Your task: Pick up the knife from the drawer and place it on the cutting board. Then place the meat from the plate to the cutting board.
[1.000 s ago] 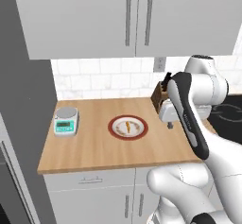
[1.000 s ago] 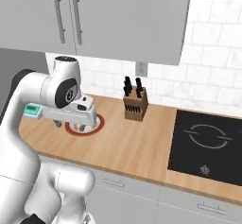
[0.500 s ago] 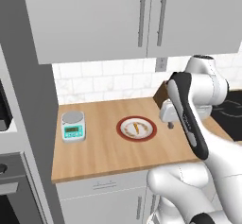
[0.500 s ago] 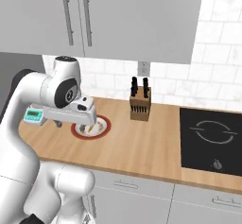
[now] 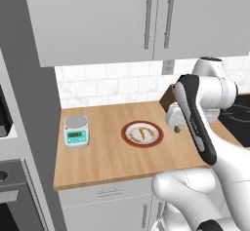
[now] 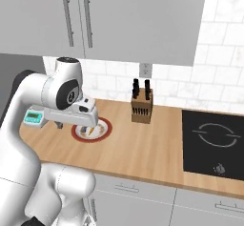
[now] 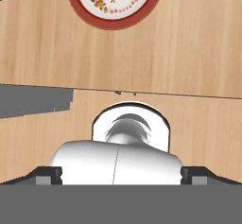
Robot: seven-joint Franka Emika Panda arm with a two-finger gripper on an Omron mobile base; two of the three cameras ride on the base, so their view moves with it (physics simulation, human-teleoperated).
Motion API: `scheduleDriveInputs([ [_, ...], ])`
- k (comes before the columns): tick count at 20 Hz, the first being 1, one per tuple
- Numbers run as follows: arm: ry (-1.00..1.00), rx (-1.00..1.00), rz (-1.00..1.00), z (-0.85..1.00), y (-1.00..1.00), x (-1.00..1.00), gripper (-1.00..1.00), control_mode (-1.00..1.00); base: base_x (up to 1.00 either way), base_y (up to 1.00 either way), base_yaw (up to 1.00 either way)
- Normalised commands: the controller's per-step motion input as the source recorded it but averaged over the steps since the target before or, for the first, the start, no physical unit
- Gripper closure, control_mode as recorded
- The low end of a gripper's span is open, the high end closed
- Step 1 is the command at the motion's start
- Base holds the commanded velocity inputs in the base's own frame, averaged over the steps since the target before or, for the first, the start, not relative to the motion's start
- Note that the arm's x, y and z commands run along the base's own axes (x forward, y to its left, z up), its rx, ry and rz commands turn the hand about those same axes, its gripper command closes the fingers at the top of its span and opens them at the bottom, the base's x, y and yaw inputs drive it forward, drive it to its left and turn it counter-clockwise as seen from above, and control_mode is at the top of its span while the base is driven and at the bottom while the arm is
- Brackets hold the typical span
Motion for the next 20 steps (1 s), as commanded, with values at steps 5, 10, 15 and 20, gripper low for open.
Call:
scheduleDriveInputs([
  [5,0.00,0.00,0.00,0.00,0.00,0.00,-1.00,1.00,0.00,0.00,0.00],
  [10,0.00,0.00,0.00,0.00,0.00,0.00,-1.00,1.00,0.00,0.00,0.00],
  [15,0.02,0.00,0.00,-0.10,0.00,0.03,-1.00,-1.00,0.00,0.00,0.00],
  [20,0.10,0.00,0.00,-0.55,0.02,0.31,-1.00,-1.00,0.00,0.00,0.00],
])
